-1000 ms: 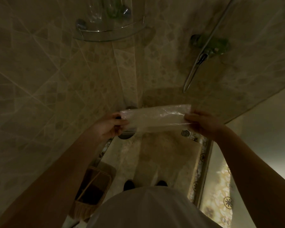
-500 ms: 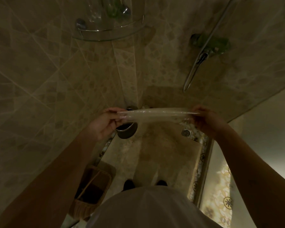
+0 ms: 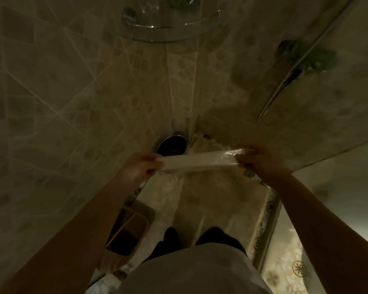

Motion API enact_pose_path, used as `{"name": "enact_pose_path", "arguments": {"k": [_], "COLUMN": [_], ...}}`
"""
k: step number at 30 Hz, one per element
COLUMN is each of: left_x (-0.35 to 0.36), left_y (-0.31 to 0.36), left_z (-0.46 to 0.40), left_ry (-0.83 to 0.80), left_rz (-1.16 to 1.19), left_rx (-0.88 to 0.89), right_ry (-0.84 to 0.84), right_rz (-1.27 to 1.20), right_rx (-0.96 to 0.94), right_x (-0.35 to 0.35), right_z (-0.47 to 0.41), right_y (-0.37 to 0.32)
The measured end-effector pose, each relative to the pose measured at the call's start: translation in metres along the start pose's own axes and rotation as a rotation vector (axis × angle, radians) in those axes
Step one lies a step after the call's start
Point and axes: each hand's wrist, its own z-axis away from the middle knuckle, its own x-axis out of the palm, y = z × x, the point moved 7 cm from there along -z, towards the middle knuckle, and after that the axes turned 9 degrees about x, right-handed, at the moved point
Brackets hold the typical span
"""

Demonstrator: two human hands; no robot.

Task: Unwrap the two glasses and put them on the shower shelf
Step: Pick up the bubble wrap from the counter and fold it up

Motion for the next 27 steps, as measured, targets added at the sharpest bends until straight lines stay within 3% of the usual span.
{"name": "enact_pose_path", "arguments": {"k": [9,13,17,19,24,27], "left_x": [-0.040,-0.039,-0.027,-0.025,-0.022,-0.029], "left_y": [-0.060,-0.076,-0.099,-0.115,-0.172,-0.212], "left_z": [-0.063,-0.096,-0.146,-0.177,-0.243,-0.294], "left_ry": [0.234,0.357,0.481,0.504,0.512,0.494], "left_rz": [-0.023,0.093,0.056,0.076,0.526,0.422], "left_rx": [-0.201,-0.262,-0.324,-0.342,-0.398,-0.403], "right_ry": [0.020,-0.026,-0.050,-0.049,0.002,0.097], "right_rz": [0.123,0.188,0.230,0.221,0.151,0.178], "right_rx": [0.177,0.193,0.182,0.203,0.278,0.317], "right_x": [0.016,0.028,0.049,0.061,0.089,0.107], "right_z": [-0.115,-0.189,-0.255,-0.286,-0.362,-0.415], "right_y": [0.032,0.021,0.019,0.027,0.072,0.115]}}
